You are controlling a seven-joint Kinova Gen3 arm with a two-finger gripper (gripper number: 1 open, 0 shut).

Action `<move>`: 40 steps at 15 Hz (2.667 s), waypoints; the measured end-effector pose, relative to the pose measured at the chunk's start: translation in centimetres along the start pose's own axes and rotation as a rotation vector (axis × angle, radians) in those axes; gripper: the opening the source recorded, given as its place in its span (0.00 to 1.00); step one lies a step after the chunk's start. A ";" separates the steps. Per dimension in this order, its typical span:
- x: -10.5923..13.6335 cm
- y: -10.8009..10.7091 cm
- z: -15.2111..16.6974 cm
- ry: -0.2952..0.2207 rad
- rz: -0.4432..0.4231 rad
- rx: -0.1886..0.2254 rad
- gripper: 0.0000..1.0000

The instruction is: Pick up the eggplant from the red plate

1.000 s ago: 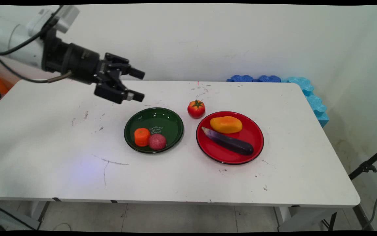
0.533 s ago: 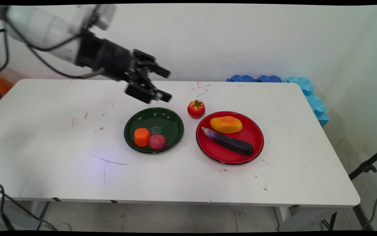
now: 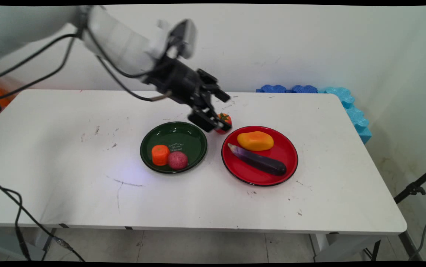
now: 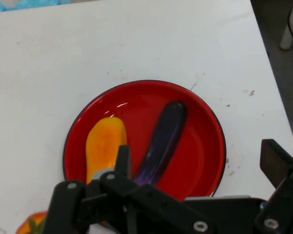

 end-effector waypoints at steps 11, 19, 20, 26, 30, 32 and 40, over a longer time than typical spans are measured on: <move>0.9 -2.7 12.5 -0.118 0.103 -0.087 1.00; 0.7 -4.5 19.5 -0.162 0.148 -0.156 1.00; 0.8 -4.6 20.0 -0.165 0.153 -0.165 1.00; 0.9 -4.9 22.7 -0.174 0.199 -0.225 1.00; 0.8 -5.1 24.0 -0.177 0.235 -0.249 1.00; 0.6 -5.3 24.5 -0.180 0.249 -0.255 1.00; -0.3 -5.8 26.1 -0.188 0.293 -0.265 1.00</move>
